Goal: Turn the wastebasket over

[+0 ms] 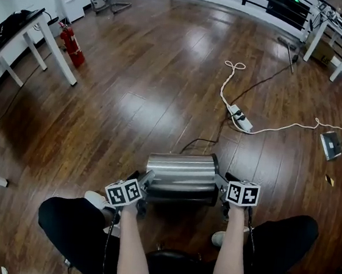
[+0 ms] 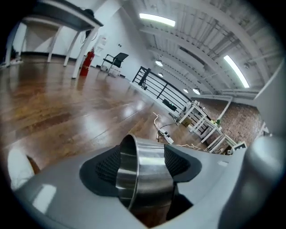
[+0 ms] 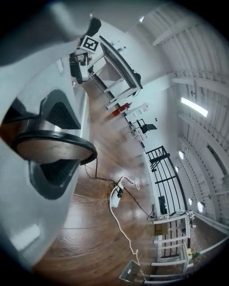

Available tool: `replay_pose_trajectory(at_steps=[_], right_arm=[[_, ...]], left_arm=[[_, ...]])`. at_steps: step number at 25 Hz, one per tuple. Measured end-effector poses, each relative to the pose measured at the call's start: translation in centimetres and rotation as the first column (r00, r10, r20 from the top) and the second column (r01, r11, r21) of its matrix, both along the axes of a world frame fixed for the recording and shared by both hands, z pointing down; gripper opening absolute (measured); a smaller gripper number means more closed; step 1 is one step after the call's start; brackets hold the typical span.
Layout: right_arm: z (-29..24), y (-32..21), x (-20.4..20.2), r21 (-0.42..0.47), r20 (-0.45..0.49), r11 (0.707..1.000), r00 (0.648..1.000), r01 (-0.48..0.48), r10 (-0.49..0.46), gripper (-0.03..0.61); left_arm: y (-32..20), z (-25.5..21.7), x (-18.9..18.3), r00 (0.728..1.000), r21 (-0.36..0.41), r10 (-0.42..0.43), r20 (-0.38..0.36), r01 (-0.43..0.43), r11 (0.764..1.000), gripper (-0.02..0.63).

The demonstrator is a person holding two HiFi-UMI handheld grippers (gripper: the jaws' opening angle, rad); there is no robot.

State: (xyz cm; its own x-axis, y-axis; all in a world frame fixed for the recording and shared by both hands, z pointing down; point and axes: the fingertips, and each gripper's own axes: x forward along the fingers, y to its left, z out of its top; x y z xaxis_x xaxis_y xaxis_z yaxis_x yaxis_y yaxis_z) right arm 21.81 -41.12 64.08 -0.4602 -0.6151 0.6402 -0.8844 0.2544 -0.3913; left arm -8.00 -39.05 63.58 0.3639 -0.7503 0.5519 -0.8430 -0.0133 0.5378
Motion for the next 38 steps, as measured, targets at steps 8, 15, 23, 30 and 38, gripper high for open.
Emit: replay_pose_trajectory(at_steps=[8, 15, 23, 30, 38], right_arm=[[0.8, 2.3, -0.8, -0.095, -0.063, 0.990, 0.992, 0.103, -0.109, 0.189], [1.1, 2.2, -1.4, -0.092, -0.021, 0.989, 0.993, 0.112, -0.114, 0.058], [3.9, 2.6, 1.4, -0.180, -0.003, 0.984, 1.000, -0.012, 0.012, 0.069], [10.5, 5.3, -3.9, -0.323, 0.269, 0.940, 0.941, -0.112, 0.205, -0.009], [7.7, 2.8, 2.2, -0.203, 0.190, 0.935, 0.925, -0.291, 0.329, -0.009]], left_arm=[[2.1, 2.7, 1.9, 0.973, -0.078, 0.086, -0.215, -0.105, 0.991, 0.158], [2.0, 1.9, 2.6, 0.971, -0.084, 0.140, -0.192, -0.159, 0.984, 0.138], [-1.5, -8.6, 7.3, 0.926, 0.082, 0.360, 0.116, -0.371, 0.925, 0.094], [1.8, -6.2, 19.9, 0.388, -0.179, 0.710, 0.588, -0.793, 0.582, 0.072], [6.6, -1.3, 24.6, 0.369, -0.175, 0.779, 0.507, -0.841, 0.512, 0.067]])
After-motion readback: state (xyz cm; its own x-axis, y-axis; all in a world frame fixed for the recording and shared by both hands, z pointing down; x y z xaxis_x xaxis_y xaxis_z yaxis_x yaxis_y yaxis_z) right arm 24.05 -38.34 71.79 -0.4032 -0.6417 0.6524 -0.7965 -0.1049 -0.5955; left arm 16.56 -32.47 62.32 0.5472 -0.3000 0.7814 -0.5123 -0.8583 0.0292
